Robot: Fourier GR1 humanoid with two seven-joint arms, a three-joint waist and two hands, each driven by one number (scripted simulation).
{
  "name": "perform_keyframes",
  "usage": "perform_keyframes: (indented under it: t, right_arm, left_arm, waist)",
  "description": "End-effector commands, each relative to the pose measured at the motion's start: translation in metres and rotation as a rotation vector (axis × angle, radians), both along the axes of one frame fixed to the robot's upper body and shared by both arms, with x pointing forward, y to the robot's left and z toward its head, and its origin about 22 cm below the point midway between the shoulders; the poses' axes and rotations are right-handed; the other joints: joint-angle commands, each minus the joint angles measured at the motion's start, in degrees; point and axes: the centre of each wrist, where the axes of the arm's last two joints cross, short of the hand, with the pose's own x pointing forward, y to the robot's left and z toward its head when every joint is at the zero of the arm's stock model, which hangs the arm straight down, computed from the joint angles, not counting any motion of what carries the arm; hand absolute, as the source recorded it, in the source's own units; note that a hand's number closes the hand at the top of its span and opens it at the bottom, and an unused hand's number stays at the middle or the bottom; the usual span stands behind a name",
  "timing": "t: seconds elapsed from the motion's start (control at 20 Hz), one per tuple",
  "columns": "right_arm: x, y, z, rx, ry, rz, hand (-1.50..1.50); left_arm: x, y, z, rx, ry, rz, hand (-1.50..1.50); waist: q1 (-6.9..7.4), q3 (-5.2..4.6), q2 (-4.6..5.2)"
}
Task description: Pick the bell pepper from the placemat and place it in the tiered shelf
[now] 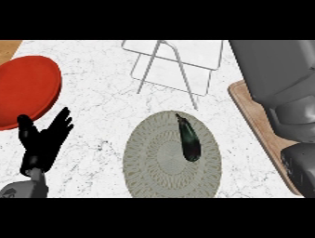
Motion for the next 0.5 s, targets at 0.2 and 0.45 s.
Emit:
perform_keyframes:
  t: [0.2,0.45]
  right_arm:
    - [-0.003,-0.041,0.029,0.172,-0.162,-0.15,-1.5]
    - [-0.01,-0.051,0.033,0.187,-0.194,-0.277,-1.5]
  left_arm:
    - [-0.006,0.014,-0.006,0.001,0.023,0.007,0.0]
    - [-0.008,0.001,-0.019,0.009,0.041,0.028,0.0]
  waist:
    - [-0.51,-0.15,-0.08]
    - [-2.21,-0.17,-0.59]
